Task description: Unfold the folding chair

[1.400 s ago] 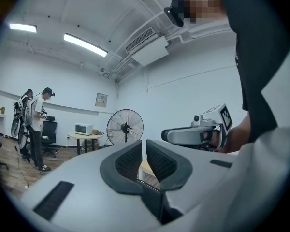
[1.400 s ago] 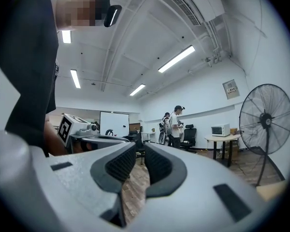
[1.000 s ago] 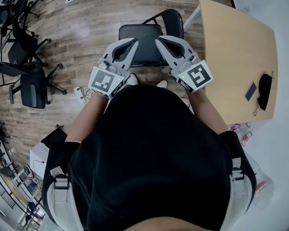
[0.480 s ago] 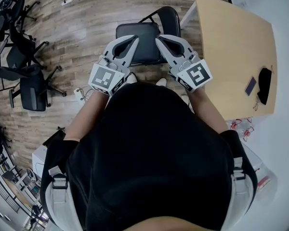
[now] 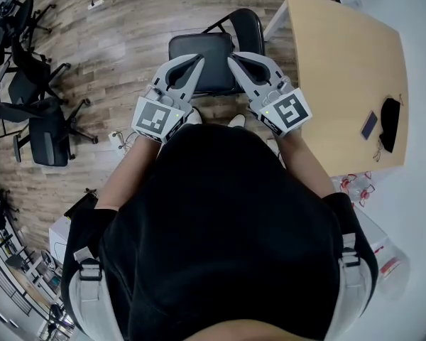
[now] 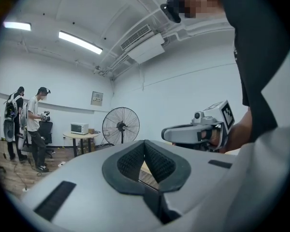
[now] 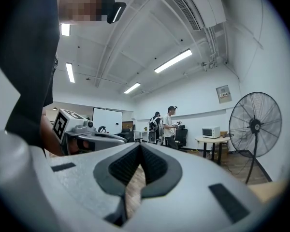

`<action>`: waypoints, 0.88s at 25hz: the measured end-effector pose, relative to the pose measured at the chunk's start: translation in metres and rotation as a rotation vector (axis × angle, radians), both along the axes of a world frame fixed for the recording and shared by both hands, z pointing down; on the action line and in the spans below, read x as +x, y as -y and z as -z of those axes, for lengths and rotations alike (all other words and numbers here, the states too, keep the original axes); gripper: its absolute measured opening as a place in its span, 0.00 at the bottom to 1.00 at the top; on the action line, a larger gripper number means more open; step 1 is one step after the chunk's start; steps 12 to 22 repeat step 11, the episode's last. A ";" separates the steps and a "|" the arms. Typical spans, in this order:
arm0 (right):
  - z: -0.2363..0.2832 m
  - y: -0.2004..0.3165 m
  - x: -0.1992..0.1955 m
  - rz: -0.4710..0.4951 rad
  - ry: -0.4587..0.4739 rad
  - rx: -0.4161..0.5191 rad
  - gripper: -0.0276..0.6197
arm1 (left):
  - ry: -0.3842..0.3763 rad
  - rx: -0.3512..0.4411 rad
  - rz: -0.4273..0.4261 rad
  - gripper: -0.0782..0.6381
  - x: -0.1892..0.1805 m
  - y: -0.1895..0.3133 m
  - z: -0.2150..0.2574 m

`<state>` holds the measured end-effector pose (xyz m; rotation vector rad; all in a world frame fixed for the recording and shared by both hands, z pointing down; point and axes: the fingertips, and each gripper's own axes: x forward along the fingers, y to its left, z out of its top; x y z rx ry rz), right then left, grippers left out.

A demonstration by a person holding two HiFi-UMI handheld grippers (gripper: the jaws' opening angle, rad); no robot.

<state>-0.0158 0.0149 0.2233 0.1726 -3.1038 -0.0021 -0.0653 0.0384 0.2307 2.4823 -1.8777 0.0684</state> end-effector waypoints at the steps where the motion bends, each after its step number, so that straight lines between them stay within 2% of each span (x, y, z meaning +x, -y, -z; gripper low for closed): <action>1: 0.000 0.000 0.000 0.002 -0.001 0.000 0.04 | -0.006 -0.003 0.001 0.10 0.000 0.001 0.000; 22: -0.002 0.003 -0.002 0.015 -0.007 -0.004 0.04 | -0.005 -0.006 0.023 0.10 -0.006 0.002 -0.001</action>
